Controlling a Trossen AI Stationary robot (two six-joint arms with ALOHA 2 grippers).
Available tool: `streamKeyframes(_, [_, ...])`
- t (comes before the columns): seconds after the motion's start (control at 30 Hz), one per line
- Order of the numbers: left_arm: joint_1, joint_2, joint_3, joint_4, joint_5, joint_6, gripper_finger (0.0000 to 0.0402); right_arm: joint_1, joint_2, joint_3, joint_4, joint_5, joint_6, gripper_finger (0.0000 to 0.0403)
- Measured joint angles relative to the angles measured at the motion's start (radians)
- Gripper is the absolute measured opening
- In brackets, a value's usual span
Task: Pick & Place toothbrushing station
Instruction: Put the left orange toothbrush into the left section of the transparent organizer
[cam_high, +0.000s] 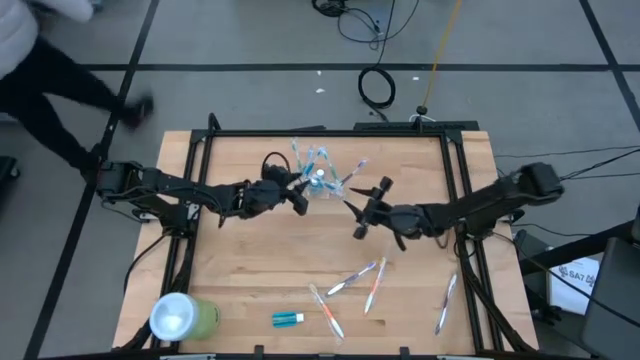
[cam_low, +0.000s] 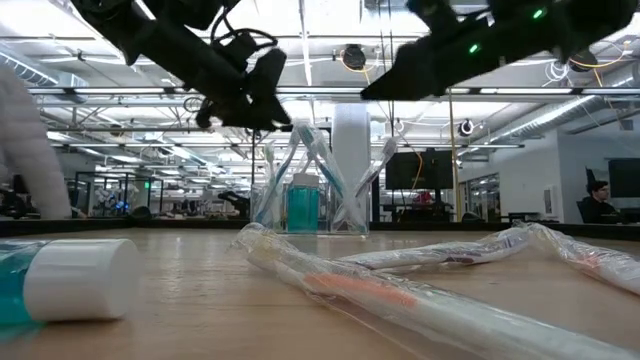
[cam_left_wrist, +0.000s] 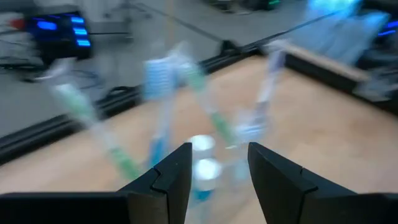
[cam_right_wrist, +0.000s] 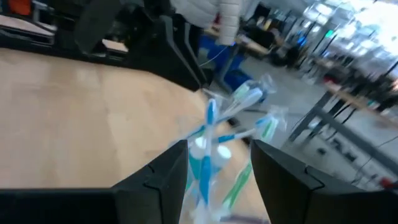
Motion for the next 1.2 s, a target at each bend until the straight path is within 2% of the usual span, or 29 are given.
streamKeyframes(0.2, [-0.014, 0.0, 0.0, 0.154, 0.27, 0.059, 0.0163, 0.046, -0.191, 0.0, -0.294, 0.001, 0.168, 0.0171])
streamKeyframes(0.4, [-0.074, 0.0, 0.0, 0.264, 0.554, 0.274, 0.0163, 0.059, -0.272, 0.0, -0.388, 0.0, 0.251, 0.0166])
streamKeyframes(0.5, [-0.109, 0.0, 0.003, 0.316, 0.628, 0.358, 0.0163, 0.059, -0.275, 0.0, -0.397, 0.001, 0.263, 0.0165])
streamKeyframes(0.6, [-0.142, 0.001, 0.06, 0.324, 0.639, 0.409, 0.0163, 0.059, -0.272, 0.0, -0.409, 0.0, 0.264, 0.0166])
streamKeyframes(0.67, [-0.156, 0.0, 0.136, 0.215, 0.638, 0.412, 0.0163, 0.059, -0.269, 0.0, -0.42, 0.0, 0.264, 0.0166])
streamKeyframes(0.77, [-0.167, 0.011, 0.285, -0.115, 0.61, 0.376, 0.0163, 0.059, -0.269, 0.0, -0.422, 0.0, 0.264, 0.0164])
streamKeyframes(0.9, [-0.181, 0.056, 0.434, -0.442, 0.548, 0.366, 0.0163, 0.059, -0.27, 0.0, -0.424, 0.0, 0.264, 0.0163])
streamKeyframes(1.03, [-0.229, 0.092, 0.449, -0.618, 0.579, 0.35, 0.0163, 0.059, -0.27, 0.0, -0.432, 0.0, 0.263, 0.0164])
streamKeyframes(1.2, [-0.303, 0.166, 0.431, -0.664, 0.585, 0.309, 0.0163, 0.059, -0.27, -0.001, -0.444, 0.0, 0.263, 0.0161])
